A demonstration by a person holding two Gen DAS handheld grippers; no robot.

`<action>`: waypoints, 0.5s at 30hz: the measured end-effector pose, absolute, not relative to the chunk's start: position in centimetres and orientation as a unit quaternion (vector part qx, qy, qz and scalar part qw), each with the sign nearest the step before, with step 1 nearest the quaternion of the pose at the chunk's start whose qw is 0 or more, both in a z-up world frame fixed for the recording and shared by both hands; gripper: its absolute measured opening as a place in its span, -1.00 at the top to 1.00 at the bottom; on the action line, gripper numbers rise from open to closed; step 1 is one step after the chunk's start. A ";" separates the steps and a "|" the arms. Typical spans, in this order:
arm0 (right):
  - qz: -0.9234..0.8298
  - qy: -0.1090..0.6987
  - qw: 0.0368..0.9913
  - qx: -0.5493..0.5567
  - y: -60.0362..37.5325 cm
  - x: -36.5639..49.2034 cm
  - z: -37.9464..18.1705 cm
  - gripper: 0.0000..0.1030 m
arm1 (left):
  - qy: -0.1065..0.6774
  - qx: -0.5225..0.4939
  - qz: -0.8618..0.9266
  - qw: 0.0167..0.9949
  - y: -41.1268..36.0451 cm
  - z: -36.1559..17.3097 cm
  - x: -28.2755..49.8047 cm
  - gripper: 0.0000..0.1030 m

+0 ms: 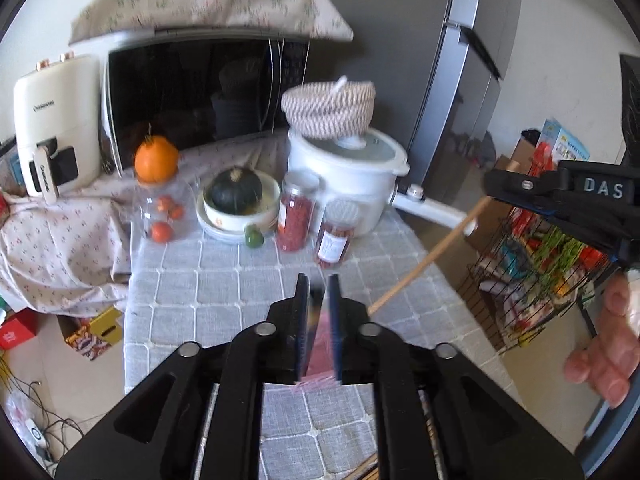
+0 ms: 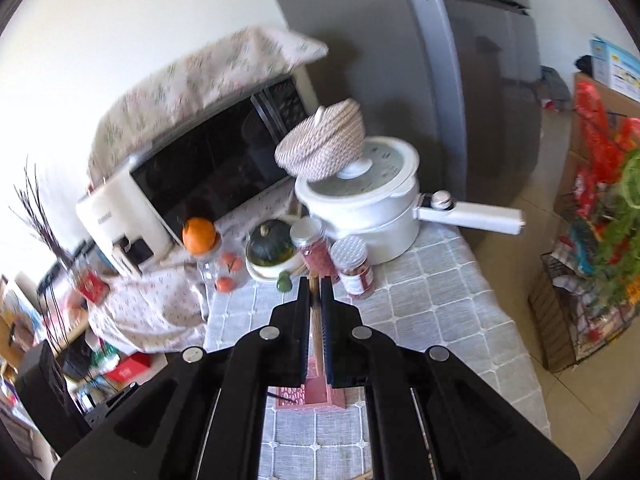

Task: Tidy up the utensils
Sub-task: 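Carry the chopstick with the left tool into the pink holder and open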

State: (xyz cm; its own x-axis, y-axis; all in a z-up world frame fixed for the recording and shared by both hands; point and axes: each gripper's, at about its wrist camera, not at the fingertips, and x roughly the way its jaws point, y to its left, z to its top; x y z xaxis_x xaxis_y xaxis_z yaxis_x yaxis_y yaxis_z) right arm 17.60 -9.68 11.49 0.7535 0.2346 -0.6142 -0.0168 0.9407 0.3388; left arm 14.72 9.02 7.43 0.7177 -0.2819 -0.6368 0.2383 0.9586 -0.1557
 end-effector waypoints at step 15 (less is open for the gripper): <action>0.068 0.303 0.946 0.094 -8.7 14.1 10.9 0.12 | 0.251 -0.020 -0.046 0.967 9.7 10.7 10.5 -0.24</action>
State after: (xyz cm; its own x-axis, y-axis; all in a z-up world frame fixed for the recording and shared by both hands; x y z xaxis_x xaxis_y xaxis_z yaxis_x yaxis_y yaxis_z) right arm 14.11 -8.68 10.94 0.8076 0.1858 -0.5597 -0.0721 0.9730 0.2191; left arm 10.52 9.71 10.72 0.8696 -0.0991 -0.4838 0.0789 0.9950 -0.0619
